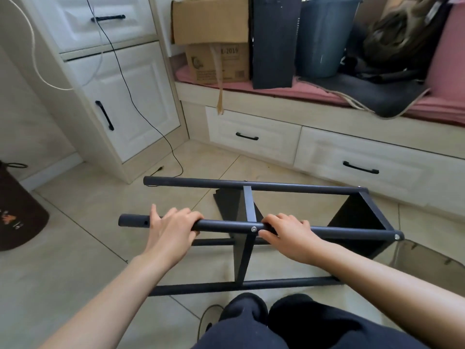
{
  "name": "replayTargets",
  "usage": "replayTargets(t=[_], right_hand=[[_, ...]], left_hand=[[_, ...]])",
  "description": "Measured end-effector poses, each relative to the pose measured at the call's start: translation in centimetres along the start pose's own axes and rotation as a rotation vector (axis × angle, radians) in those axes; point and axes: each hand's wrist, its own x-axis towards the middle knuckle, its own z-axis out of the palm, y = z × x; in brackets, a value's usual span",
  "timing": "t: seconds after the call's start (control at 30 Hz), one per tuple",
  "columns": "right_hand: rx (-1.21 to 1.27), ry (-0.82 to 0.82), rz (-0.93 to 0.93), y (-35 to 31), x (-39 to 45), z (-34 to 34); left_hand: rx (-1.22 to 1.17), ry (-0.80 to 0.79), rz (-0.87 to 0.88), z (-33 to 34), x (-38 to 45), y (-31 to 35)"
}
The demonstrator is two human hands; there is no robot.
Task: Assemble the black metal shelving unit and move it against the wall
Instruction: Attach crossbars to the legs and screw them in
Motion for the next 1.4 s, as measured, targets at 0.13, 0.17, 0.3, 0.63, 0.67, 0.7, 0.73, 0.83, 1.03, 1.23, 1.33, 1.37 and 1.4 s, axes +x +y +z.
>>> replayTargets(t=[0.13,0.17,0.3,0.63,0.67,0.7,0.73,0.83,1.03,1.23,1.33,1.37,1.4], right_hand=[[0.184,0.205,0.06,0.4,0.2,-2.4],[0.231,0.24,0.066,0.5,0.1,-3.3],[0.527,0.332,0.084,0.9,-0.6,-6.0],[0.983,0.481,0.099,3.7,-2.6,-8.0],[1.01,0.48,0.106,4.2,-2.7,-8.0],[1.04,0.476,0.114,4.6,-2.9,-8.1],[1.067,0.468,0.122,5.1,-3.1,-8.3],[1.11,0.427,0.122,6.3,-3.8,-8.7],[1.198,0.374,0.024,8.1,-4.8,-8.3],[1.357,0.369,0.053,9.7,-3.8,-8.0],[1.535,0.363,0.17,11.1,-3.3,-7.3],[1.573,0.381,0.218,11.7,-3.3,-7.0],[1.598,0.412,0.253,12.4,-3.2,-6.7]], left_hand=[[0.092,0.158,0.061,-5.2,2.4,2.2],[0.118,0.219,0.084,-6.4,2.9,2.8],[0.122,0.503,0.205,-10.7,4.9,5.1],[-0.176,0.912,0.5,-9.5,5.9,10.7],[-0.238,0.887,0.51,-8.1,5.7,11.1],[-0.289,0.838,0.503,-6.7,5.4,11.5],[-0.332,0.766,0.481,-5.2,5.2,12.0],[-0.438,0.418,0.381,-1.4,5.1,13.2],[-0.363,0.11,0.306,2.9,6.0,14.0],[-0.351,0.119,0.313,2.8,6.6,14.4],[-0.251,0.109,0.366,2.6,6.9,15.4],[-0.206,0.103,0.397,2.6,6.9,15.8],[-0.171,0.097,0.429,2.6,7.1,16.3]])
